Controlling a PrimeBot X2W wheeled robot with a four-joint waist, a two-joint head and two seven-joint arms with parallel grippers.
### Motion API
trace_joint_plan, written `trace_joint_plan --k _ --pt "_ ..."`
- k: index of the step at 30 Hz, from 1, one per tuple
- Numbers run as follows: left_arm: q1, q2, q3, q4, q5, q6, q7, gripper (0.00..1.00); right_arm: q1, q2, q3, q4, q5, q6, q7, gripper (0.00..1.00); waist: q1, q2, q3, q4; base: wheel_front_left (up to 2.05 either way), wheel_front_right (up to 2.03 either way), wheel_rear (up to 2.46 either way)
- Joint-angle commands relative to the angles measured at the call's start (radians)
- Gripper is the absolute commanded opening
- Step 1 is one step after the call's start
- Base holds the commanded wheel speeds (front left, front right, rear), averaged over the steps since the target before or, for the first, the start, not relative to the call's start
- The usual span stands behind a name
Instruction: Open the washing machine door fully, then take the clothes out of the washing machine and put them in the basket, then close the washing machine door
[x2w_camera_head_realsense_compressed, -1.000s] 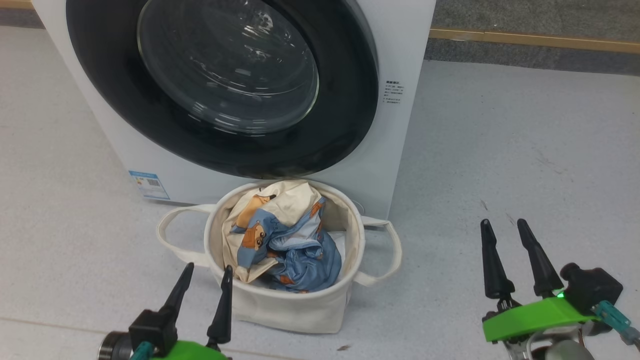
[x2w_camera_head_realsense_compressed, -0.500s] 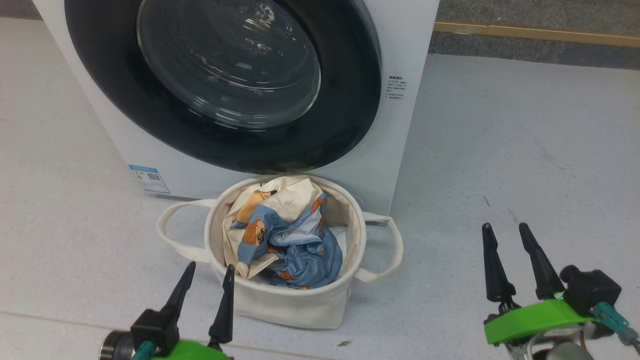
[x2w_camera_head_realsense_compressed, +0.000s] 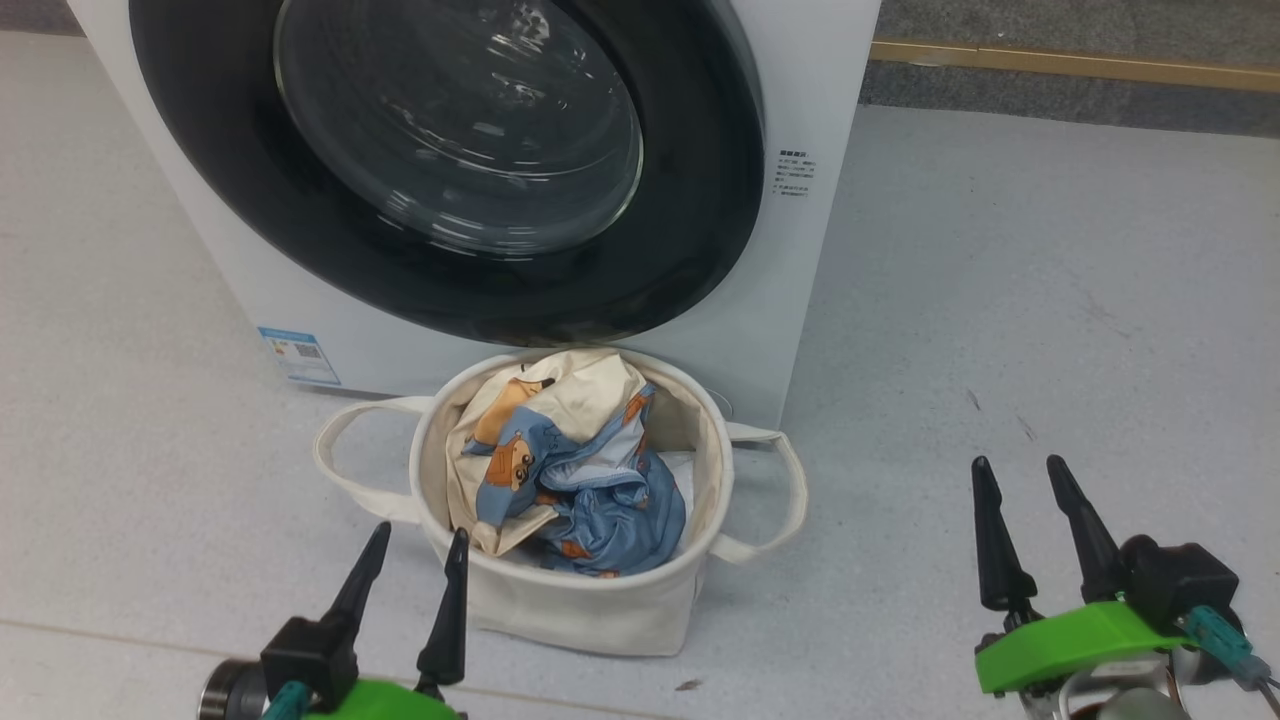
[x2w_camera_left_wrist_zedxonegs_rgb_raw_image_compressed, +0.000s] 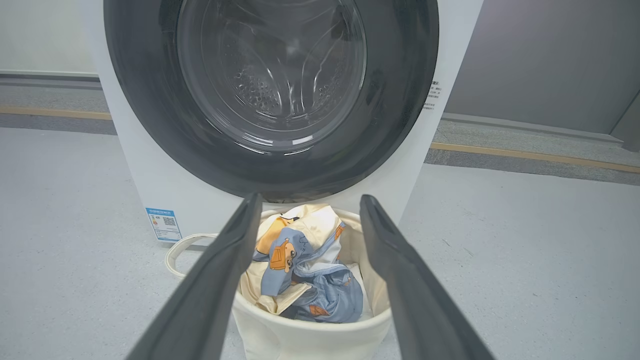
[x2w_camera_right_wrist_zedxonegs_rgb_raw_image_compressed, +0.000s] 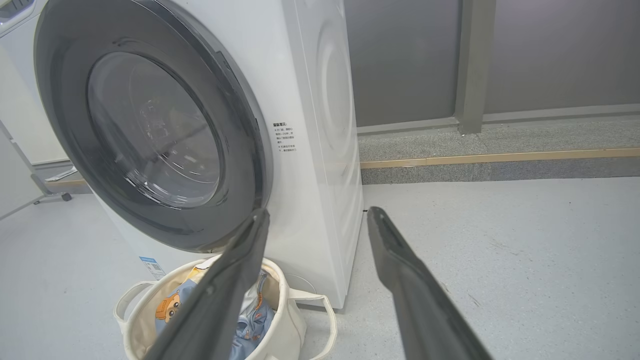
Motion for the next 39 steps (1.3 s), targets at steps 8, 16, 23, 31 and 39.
trace_joint_plan --k 8,16,23,31,39 --pt "-0.047 0.003 0.036 -0.026 -0.008 0.001 -0.012 1.00 -0.043 -0.001 0.030 -0.023 0.013 0.000 -0.004 1.00 0.0000 0.0000 -0.002 0.000 0.00 0.00 0.00" --pt "-0.004 0.000 0.005 0.003 -0.021 0.000 0.000 0.00 -0.002 0.000 0.005 0.004 0.011 0.000 0.000 0.00 0.0000 0.0000 0.000 0.002 0.00 0.00 0.00" --pt "0.013 -0.001 0.014 0.056 -0.059 -0.002 0.016 0.00 0.015 0.004 0.004 0.056 0.050 0.000 0.010 0.00 0.0005 0.0000 -0.001 0.002 0.00 0.00 0.00" --pt "0.014 0.000 0.027 0.046 -0.154 -0.007 0.038 0.00 0.013 0.002 -0.001 0.053 0.141 0.000 0.033 0.00 0.0002 0.0000 -0.003 0.002 0.00 0.00 0.00" --pt "0.012 0.000 0.040 0.038 -0.247 -0.012 0.059 0.00 0.009 0.001 -0.007 0.051 0.231 0.000 0.056 0.00 0.0001 0.0000 -0.005 0.002 0.00 0.00 0.00"
